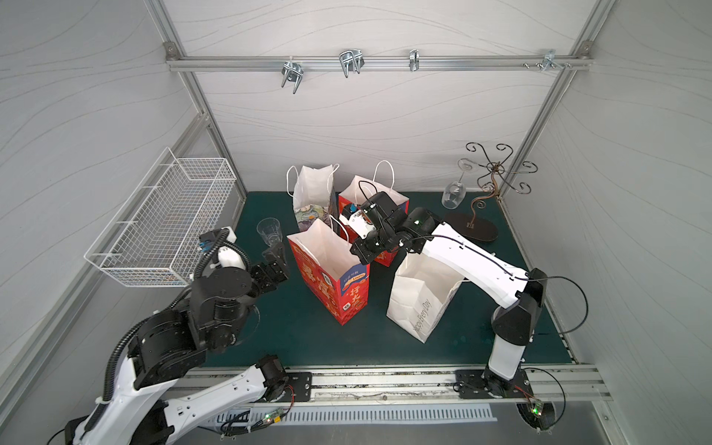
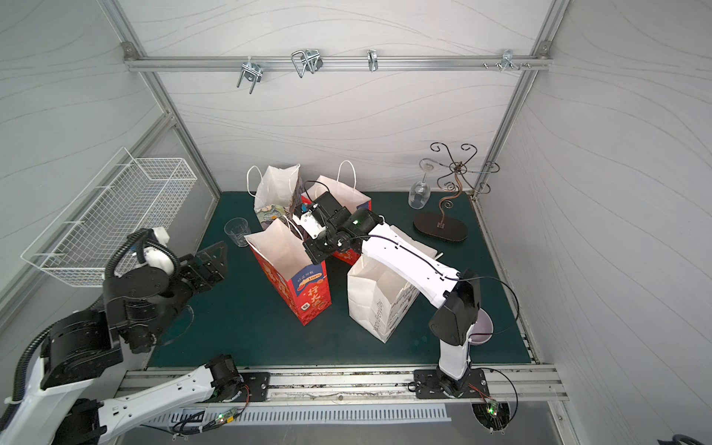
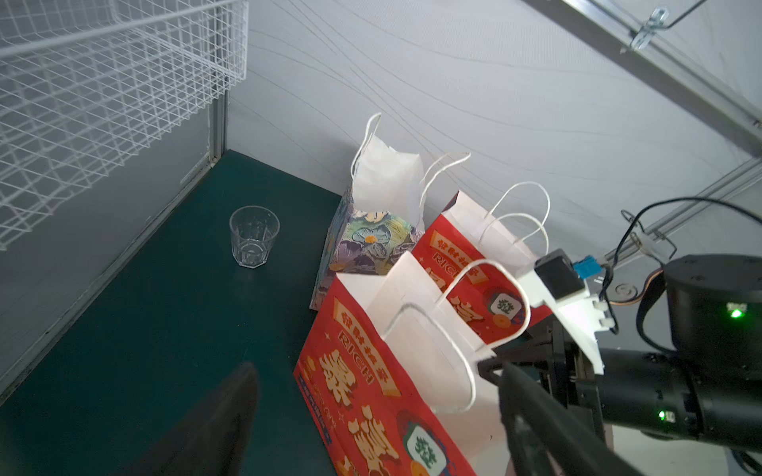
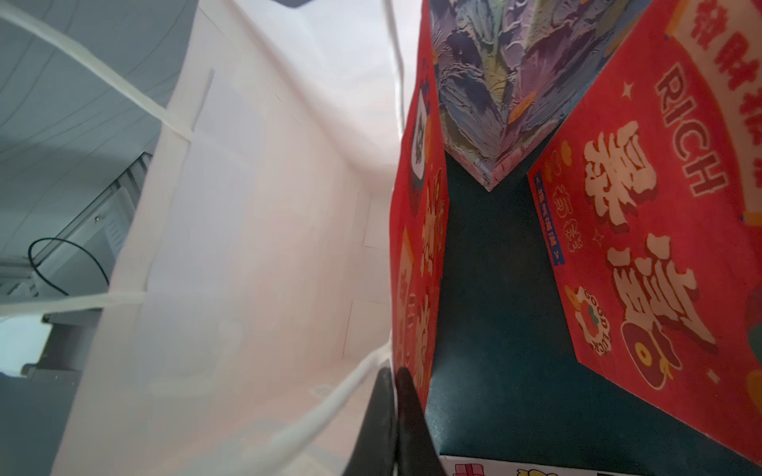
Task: Put away the paper bag
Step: Adjust the paper bag at the center of the board.
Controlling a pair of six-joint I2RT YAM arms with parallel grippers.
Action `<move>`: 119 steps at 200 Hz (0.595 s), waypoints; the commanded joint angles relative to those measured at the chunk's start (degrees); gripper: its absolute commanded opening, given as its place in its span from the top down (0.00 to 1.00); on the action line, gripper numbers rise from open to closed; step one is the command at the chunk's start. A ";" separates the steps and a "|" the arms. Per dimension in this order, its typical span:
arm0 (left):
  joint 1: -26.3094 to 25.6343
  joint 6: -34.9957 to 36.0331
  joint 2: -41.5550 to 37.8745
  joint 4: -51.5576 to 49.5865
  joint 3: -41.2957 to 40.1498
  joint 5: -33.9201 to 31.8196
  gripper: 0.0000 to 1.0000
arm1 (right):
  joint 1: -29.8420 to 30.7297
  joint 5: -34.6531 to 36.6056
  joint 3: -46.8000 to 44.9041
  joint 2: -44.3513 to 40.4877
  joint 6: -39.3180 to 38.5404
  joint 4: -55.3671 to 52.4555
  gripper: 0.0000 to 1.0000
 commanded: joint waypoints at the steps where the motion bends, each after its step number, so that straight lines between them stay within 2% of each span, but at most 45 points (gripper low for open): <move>1: -0.10 3.59 -0.48 -3.11 1.89 -5.83 0.19 | -0.05 -4.75 -0.36 -2.29 -4.99 -2.09 1.00; 28: -0.12 -7.62 -1.97 -11.26 0.12 -11.79 0.33 | -0.13 -10.04 -0.72 -2.94 -9.14 -1.45 1.00; 52: -0.12 -15.33 -1.36 -14.75 -3.28 -10.58 0.32 | -0.27 -15.75 -0.62 -2.78 -12.94 -1.27 1.00; 70: -0.04 -16.93 -0.51 -12.91 -5.41 -7.93 0.30 | -0.65 -17.36 -0.55 -2.21 -15.68 -1.35 1.00; 100: 1.80 -15.27 -0.49 -5.51 -9.85 -1.97 0.31 | -1.10 -12.91 1.26 -0.51 -16.85 -1.44 1.00; 106: 3.27 -14.72 -0.38 -3.88 -10.80 0.69 0.32 | -1.11 -11.81 1.42 -0.37 -16.94 -1.19 0.98; 119: 8.14 -14.20 -0.03 -1.31 -12.55 8.09 0.32 | -1.11 -10.03 1.51 -0.27 -17.04 -0.75 0.83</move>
